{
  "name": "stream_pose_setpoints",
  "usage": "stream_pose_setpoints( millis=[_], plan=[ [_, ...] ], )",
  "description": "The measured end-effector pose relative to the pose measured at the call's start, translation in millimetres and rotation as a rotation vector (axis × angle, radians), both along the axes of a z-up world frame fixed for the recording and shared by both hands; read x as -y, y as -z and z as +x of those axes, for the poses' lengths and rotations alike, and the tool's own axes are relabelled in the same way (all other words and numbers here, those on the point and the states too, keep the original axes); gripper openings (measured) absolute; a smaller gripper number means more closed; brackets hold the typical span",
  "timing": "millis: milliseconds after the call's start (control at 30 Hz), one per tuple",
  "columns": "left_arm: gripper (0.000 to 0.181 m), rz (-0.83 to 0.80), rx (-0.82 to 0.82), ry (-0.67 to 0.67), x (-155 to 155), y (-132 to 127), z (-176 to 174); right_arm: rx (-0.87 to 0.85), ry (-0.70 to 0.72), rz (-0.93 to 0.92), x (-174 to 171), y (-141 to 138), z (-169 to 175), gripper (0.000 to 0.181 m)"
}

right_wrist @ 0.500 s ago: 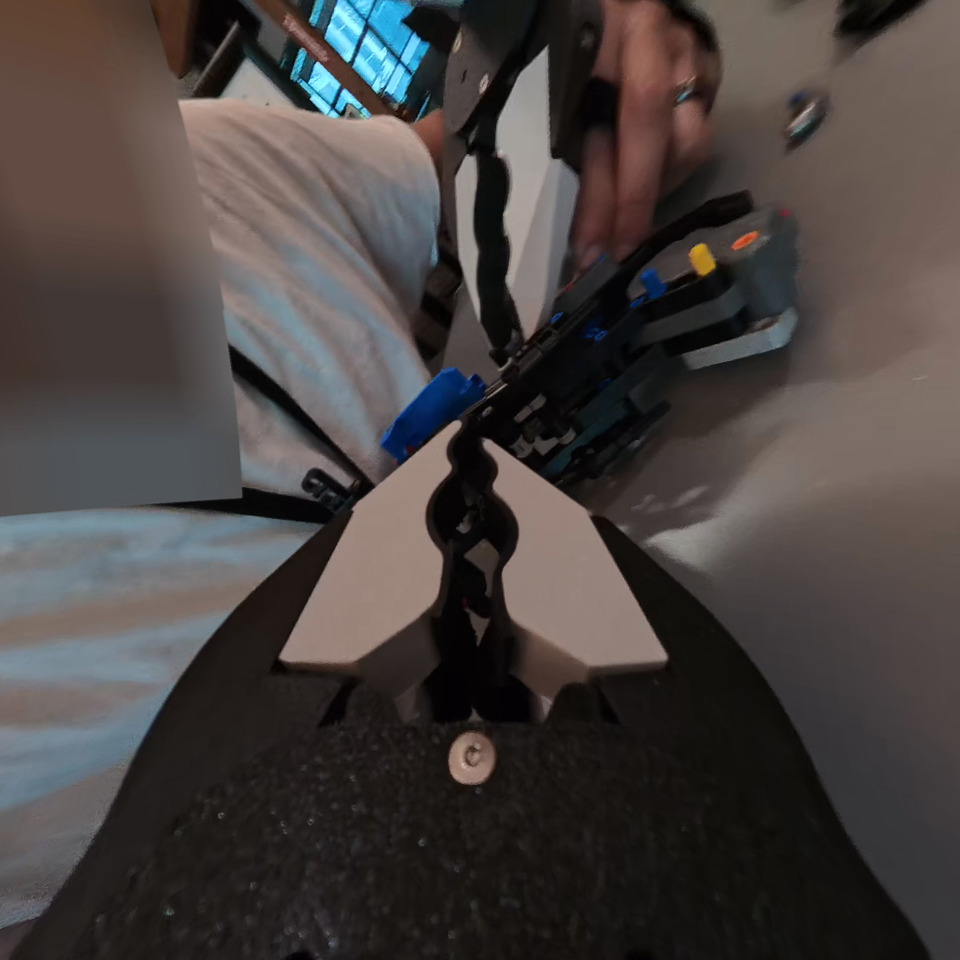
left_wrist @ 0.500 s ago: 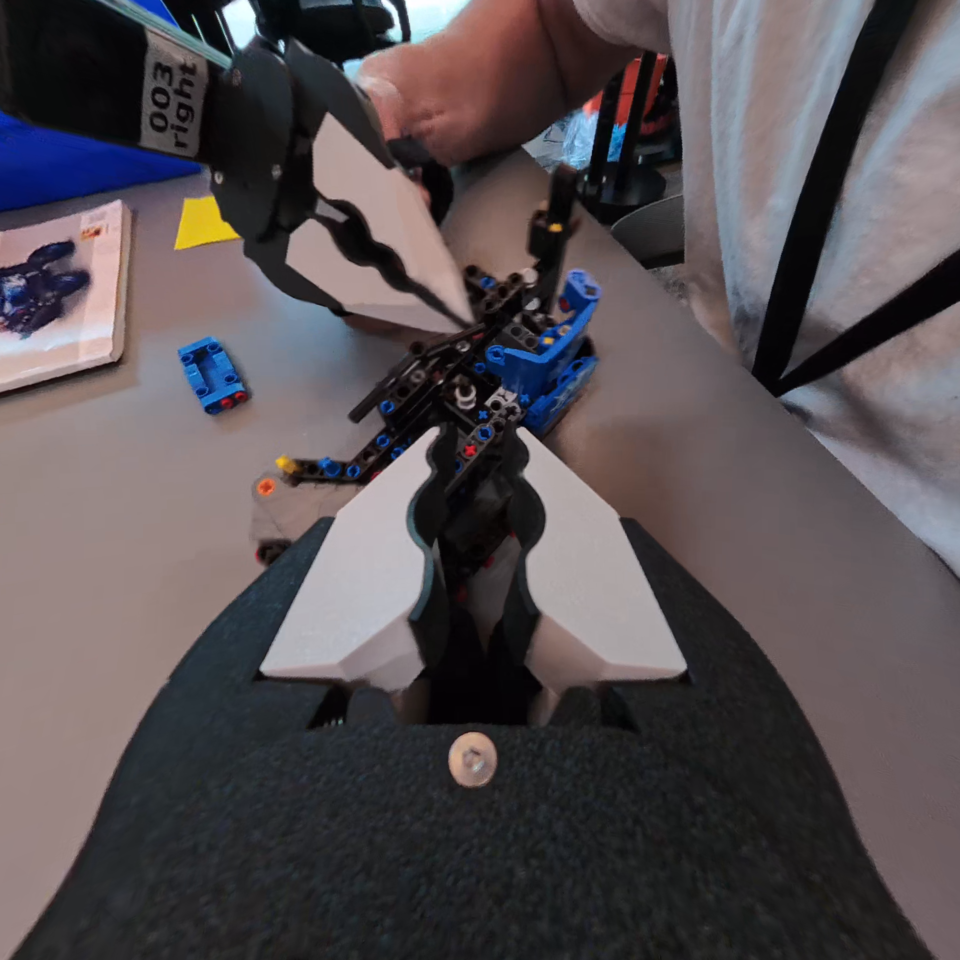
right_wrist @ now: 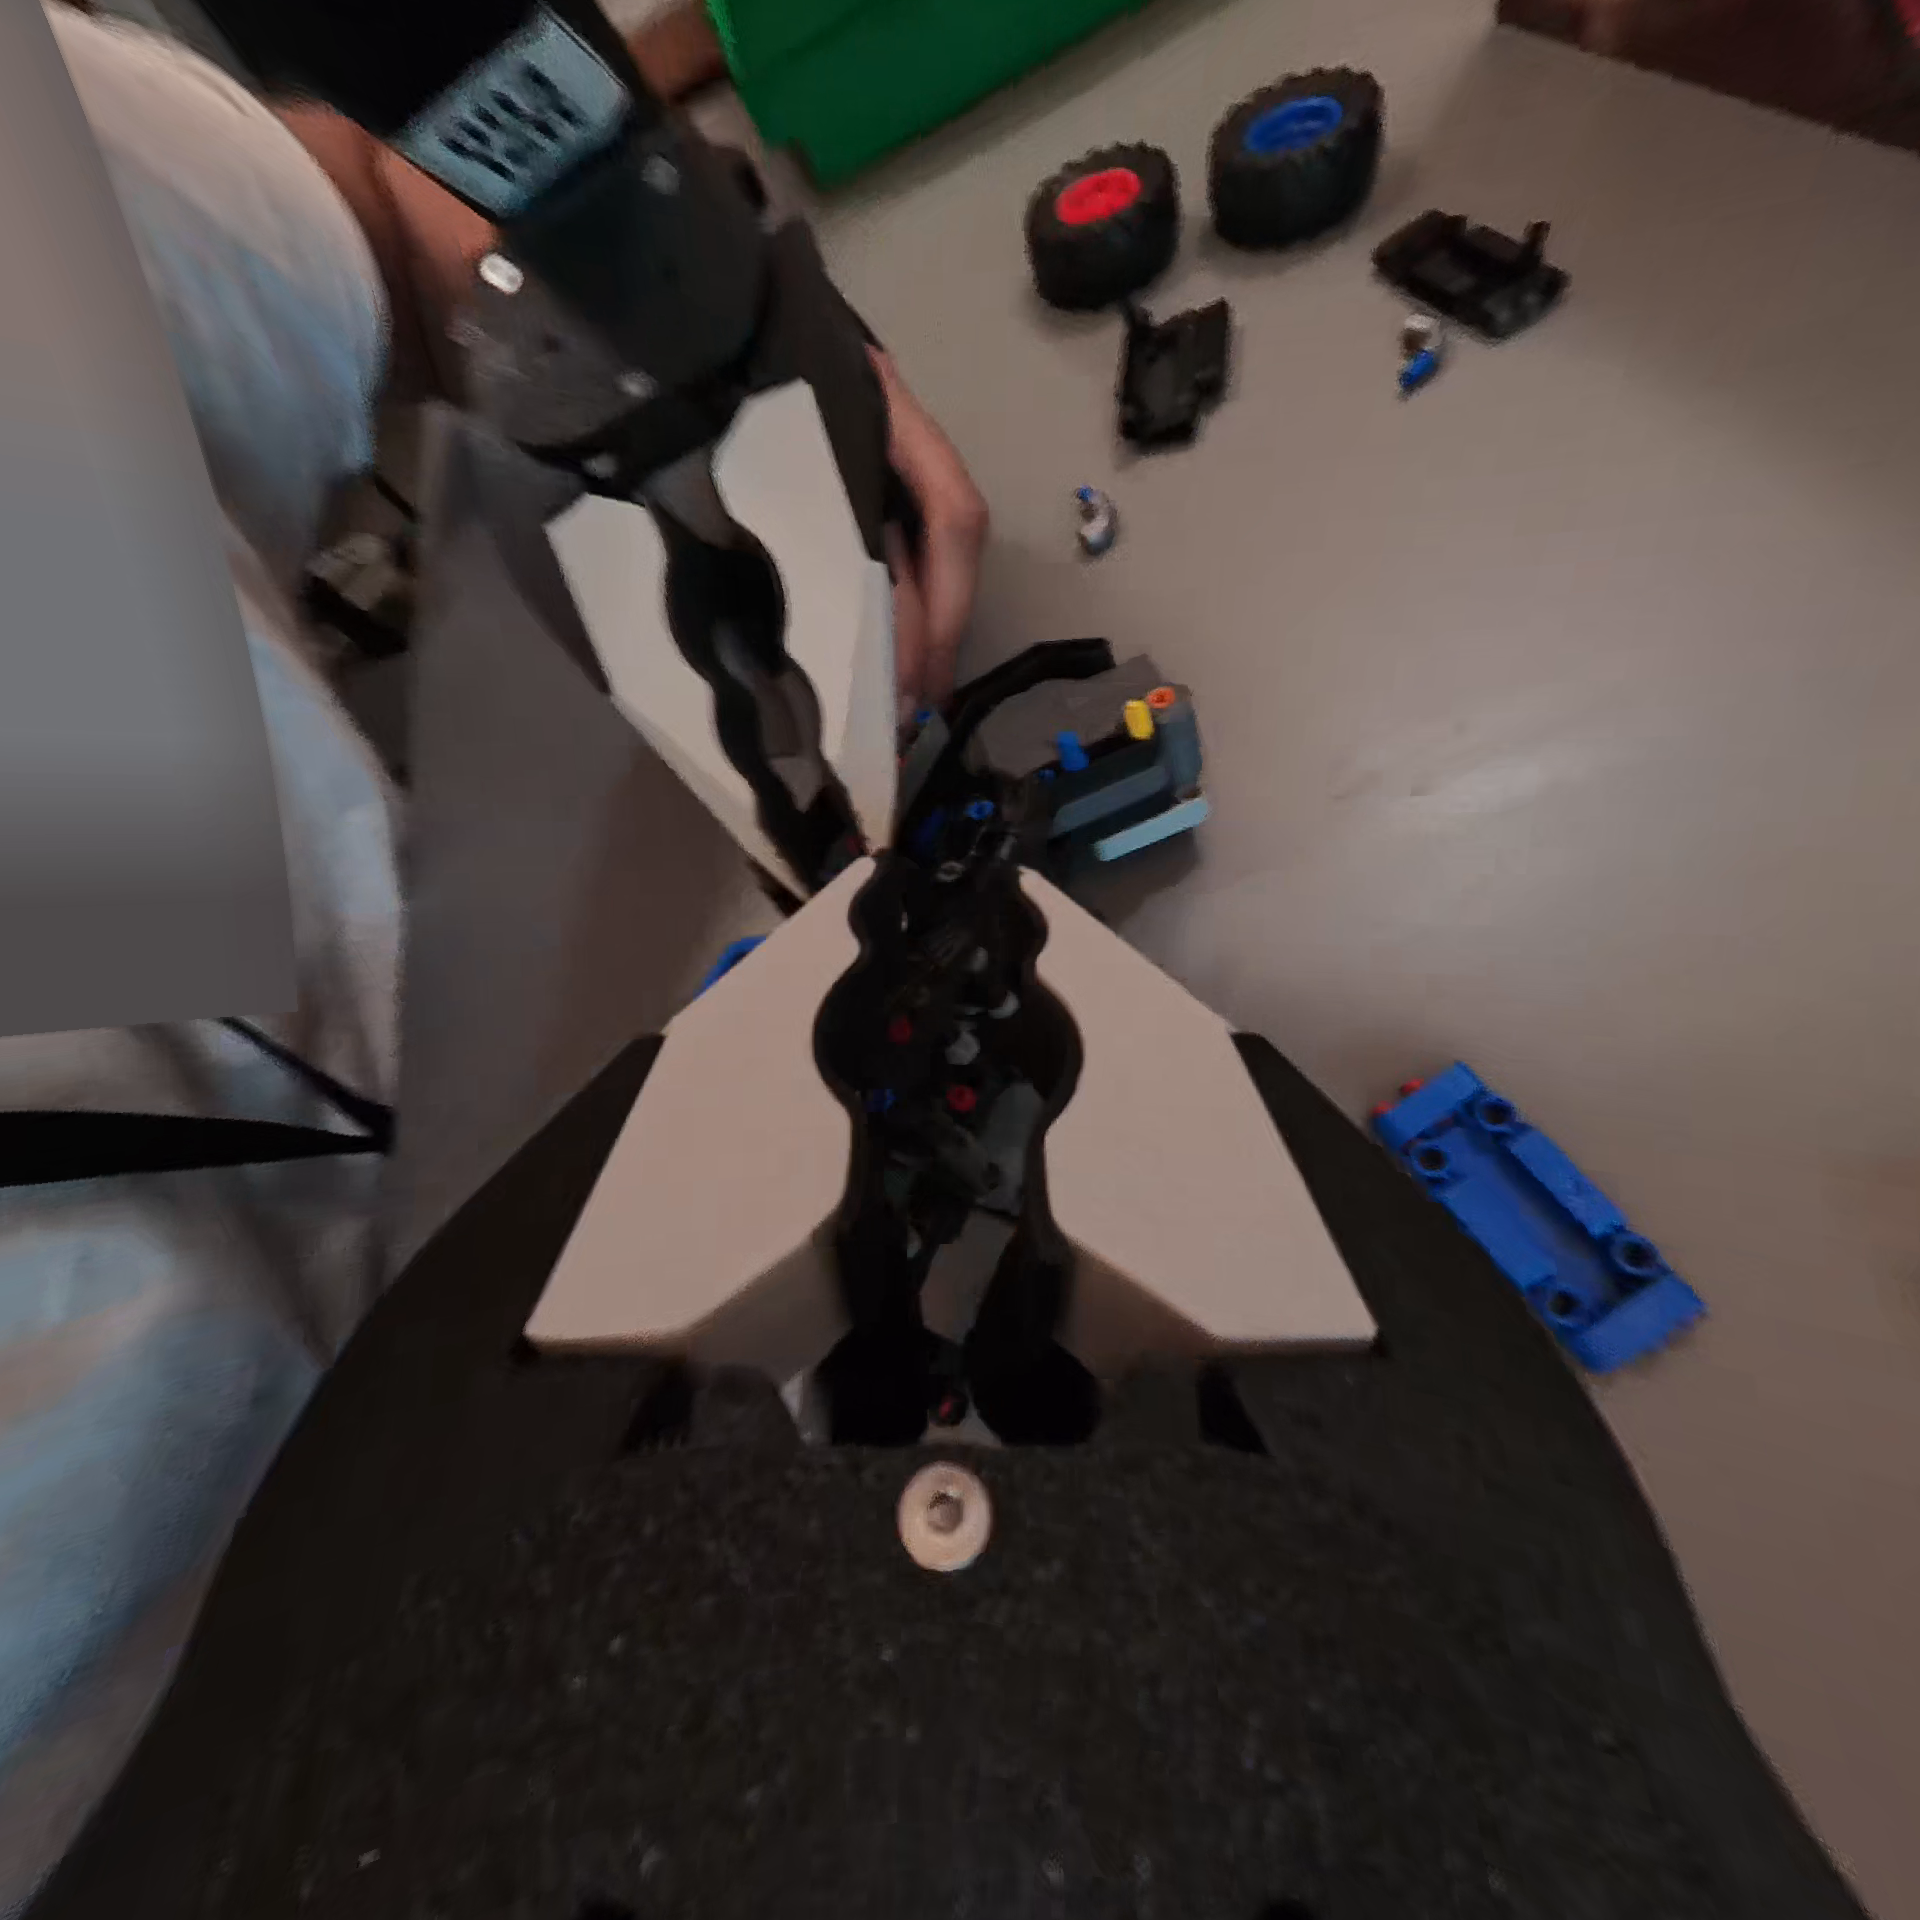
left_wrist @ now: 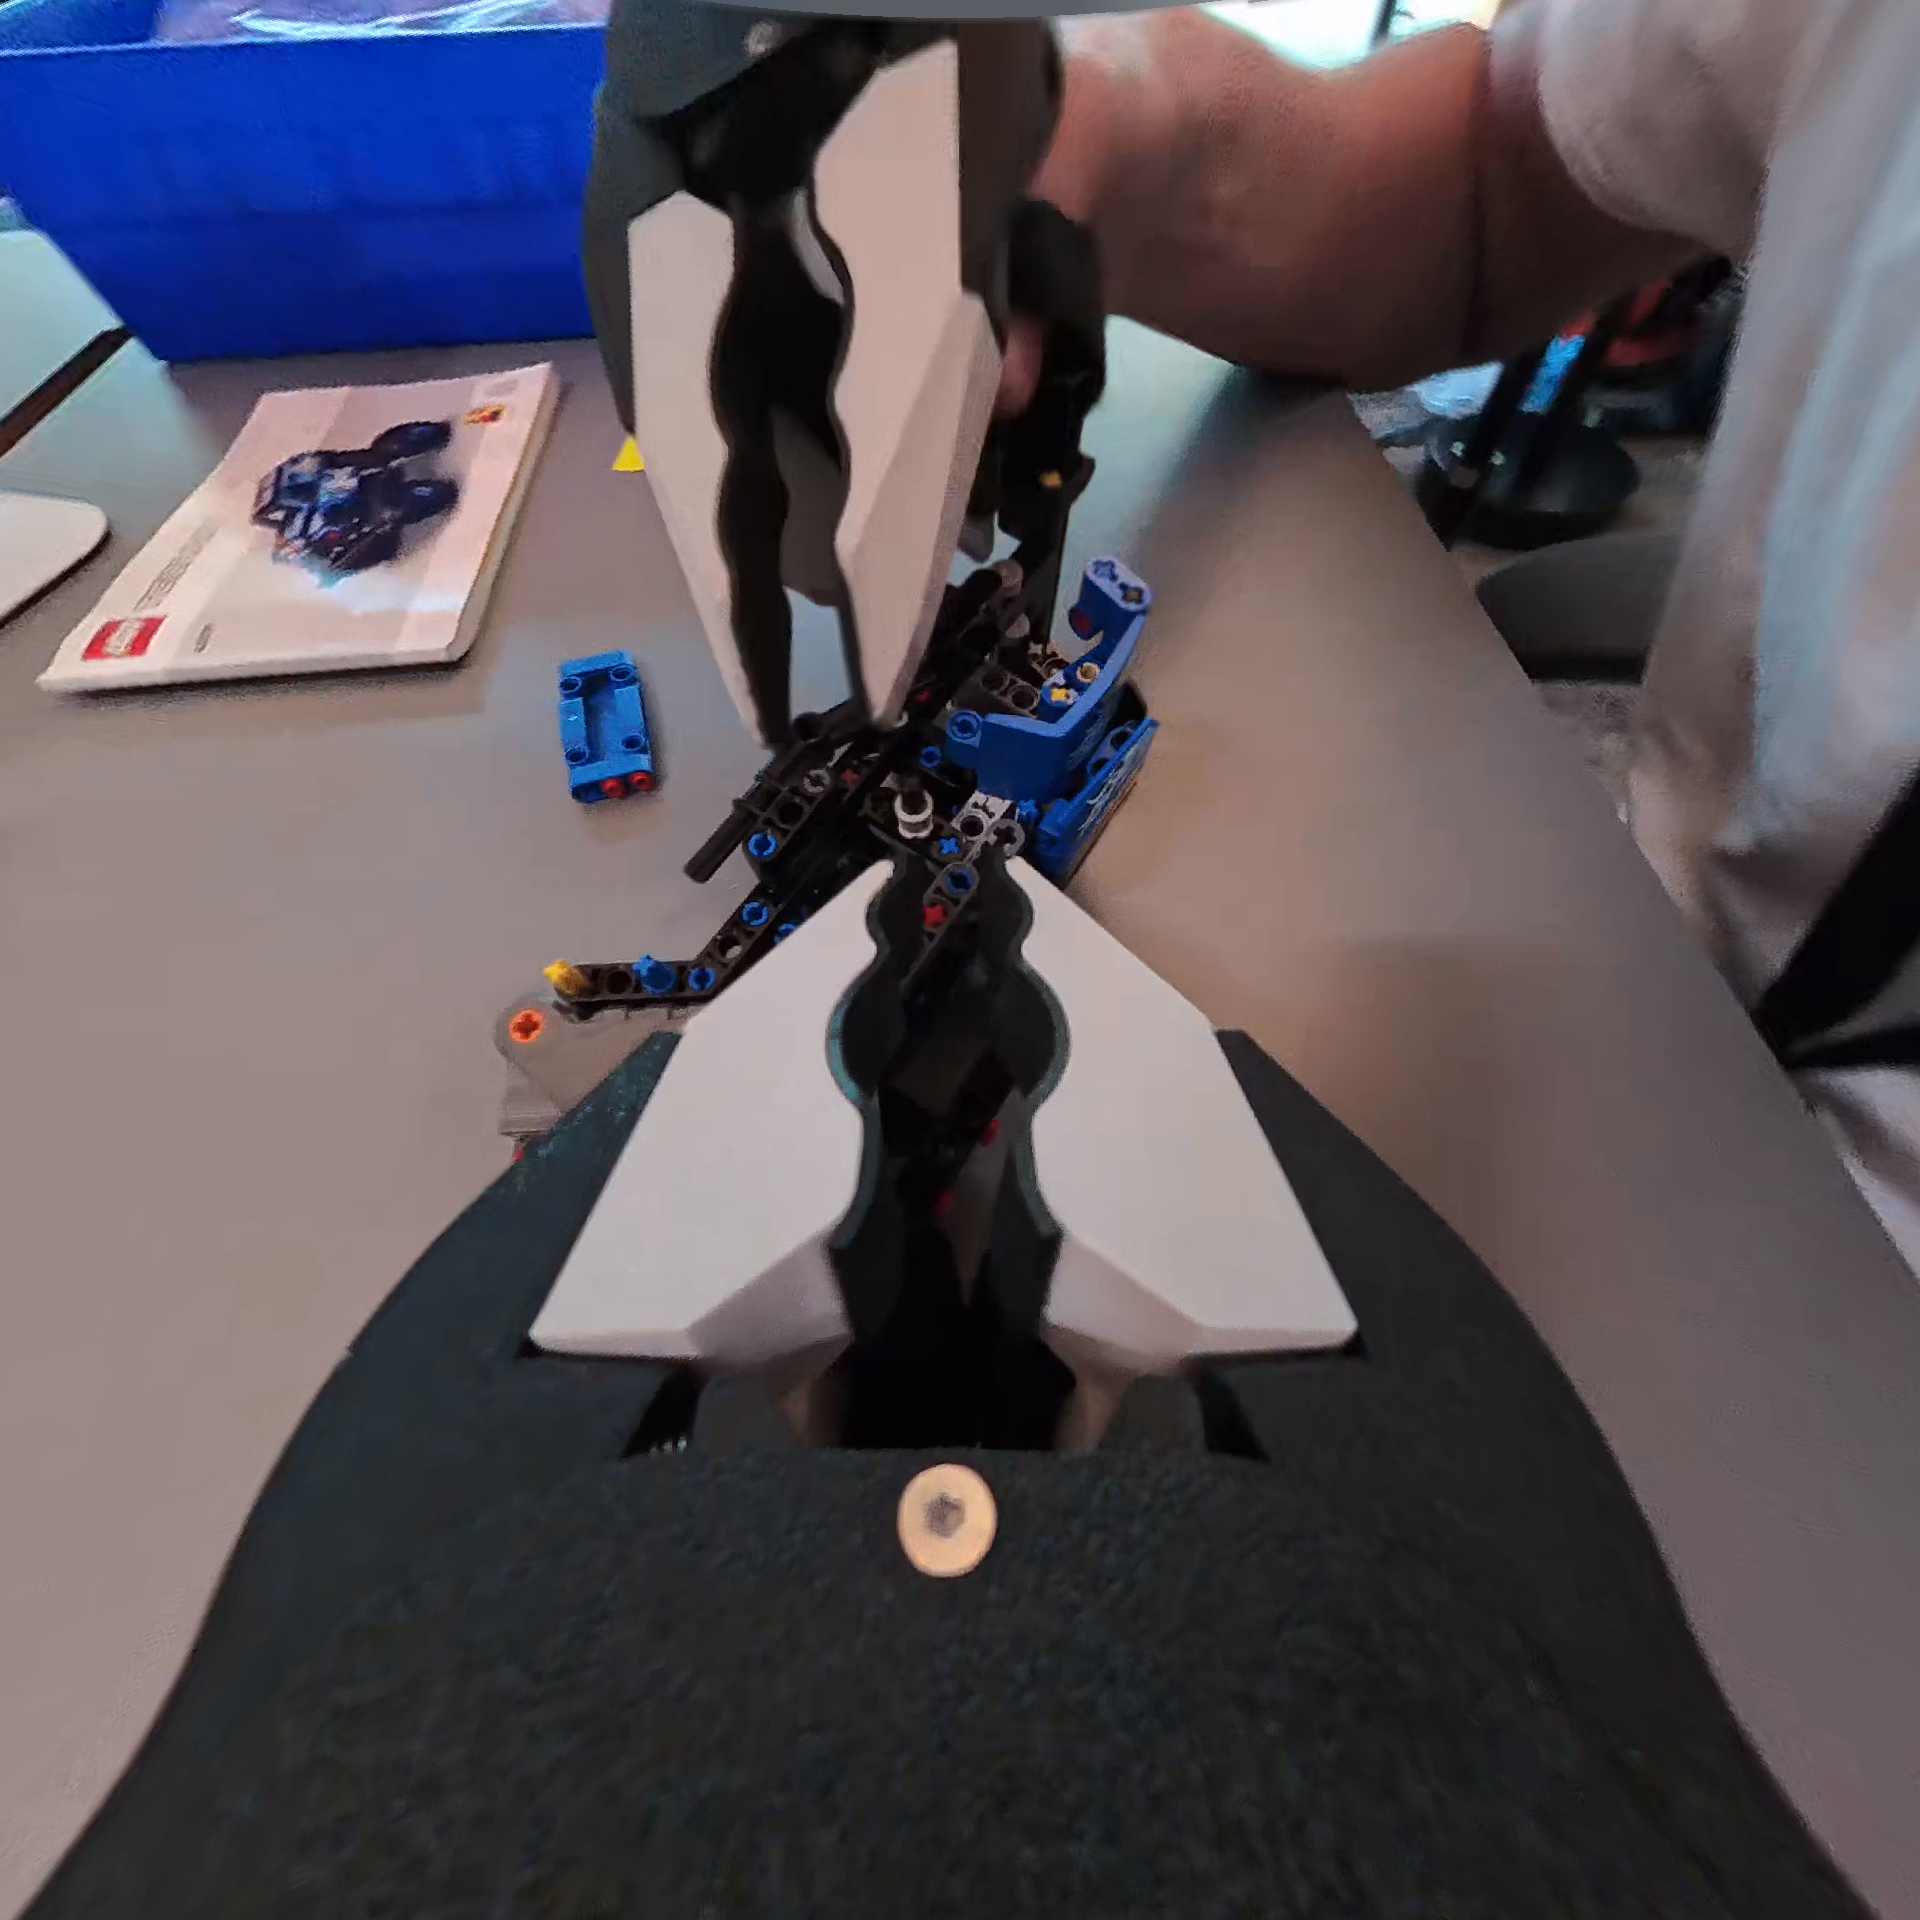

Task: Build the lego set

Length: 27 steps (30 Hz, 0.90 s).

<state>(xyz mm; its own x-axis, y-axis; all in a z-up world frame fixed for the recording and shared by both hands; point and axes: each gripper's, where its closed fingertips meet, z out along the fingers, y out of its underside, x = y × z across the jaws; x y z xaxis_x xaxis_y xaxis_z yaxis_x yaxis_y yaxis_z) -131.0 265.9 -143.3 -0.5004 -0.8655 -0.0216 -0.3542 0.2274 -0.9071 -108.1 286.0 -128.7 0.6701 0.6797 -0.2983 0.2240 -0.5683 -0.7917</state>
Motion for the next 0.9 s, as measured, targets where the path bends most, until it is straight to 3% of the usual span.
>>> stream_pose_setpoints(
  millis=[67,167,267,367,433,667,733,900],
  plan=[
    [0.012,0.009,0.003,-0.009,4,-1,-1,0.132,0.007,0.028,1,5,5,0.015],
    [0.023,-0.037,0.053,0.052,8,-18,-6,0.168,-0.005,0.019,5,1,3,0.017],
    [0.032,-0.081,0.087,0.051,-14,-37,3,0.25,-0.013,-0.041,5,8,8,0.018],
    [0.043,0.022,0.045,0.097,-37,-25,20,0.356,-0.052,-0.079,3,15,9,0.014],
    [0.049,0.07,-0.058,0.237,-33,-7,20,0.367,-0.078,-0.091,3,15,7,0.012],
    [0.027,0.025,-0.109,0.402,-23,8,31,0.316,-0.081,-0.084,-5,15,6,0.011],
    [0.017,0.023,-0.1,0.408,-22,8,29,0.293,-0.085,-0.08,-6,14,4,0.011],
    [0.016,0.057,-0.044,0.377,-19,6,26,0.252,-0.119,-0.108,-1,13,1,0.01]
  ],
)
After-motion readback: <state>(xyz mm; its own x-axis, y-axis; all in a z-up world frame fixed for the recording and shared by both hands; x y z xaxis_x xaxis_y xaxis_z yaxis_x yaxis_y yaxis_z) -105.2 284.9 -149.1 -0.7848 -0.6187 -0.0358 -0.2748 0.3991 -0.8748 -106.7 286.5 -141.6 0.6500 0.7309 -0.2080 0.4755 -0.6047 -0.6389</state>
